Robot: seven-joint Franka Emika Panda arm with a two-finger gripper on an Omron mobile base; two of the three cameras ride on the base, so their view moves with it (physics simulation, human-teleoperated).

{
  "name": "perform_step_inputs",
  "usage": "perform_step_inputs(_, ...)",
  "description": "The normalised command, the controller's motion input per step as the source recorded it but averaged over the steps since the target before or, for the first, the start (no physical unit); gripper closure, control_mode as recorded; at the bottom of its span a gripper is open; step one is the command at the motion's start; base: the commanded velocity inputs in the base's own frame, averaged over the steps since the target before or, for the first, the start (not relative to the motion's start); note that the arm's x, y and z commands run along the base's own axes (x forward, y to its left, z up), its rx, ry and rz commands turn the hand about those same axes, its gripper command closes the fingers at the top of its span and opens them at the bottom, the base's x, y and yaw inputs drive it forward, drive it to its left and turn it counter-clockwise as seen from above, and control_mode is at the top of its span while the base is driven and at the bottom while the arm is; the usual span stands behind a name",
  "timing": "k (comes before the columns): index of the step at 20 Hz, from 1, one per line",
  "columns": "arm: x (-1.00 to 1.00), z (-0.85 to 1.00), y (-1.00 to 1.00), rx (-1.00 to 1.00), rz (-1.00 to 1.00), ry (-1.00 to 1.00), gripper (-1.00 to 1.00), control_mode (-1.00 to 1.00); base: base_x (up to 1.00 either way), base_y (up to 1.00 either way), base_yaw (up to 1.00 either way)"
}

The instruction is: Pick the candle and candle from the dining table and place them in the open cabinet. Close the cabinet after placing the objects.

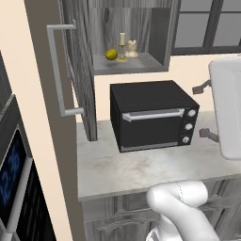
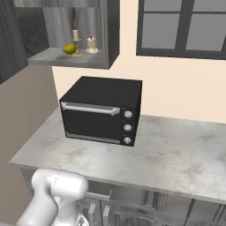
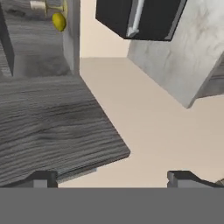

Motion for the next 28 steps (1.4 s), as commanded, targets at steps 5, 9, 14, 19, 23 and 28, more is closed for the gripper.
perform_step_inputs(5,-0.22,0.00,0.55,-0.31,0.12,-0.05,-1.00,-1.00,0.00,0.00,0.00)
perform_step_inputs(9,0.00,-0.05,0.63,-0.29,0.12,0.00,-1.00,-1.00,0.00,0.00,0.00)
perform_step_inputs(14,0.00,-0.02,0.50,-0.21,0.16,-0.01,-1.00,-1.00,0.00,0.00,0.00)
perform_step_inputs(19,-0.04,-0.09,0.43,-0.07,0.29,-0.04,-1.00,-1.00,0.00,0.00,0.00)
perform_step_inputs(23,-0.02,-0.18,0.46,-0.07,0.33,-0.05,-1.00,-1.00,0.00,0.00,0.00)
perform_step_inputs(28,-0.01,-0.21,0.19,-0.07,0.27,-0.07,-1.00,-1.00,0.00,0.00,0.00)
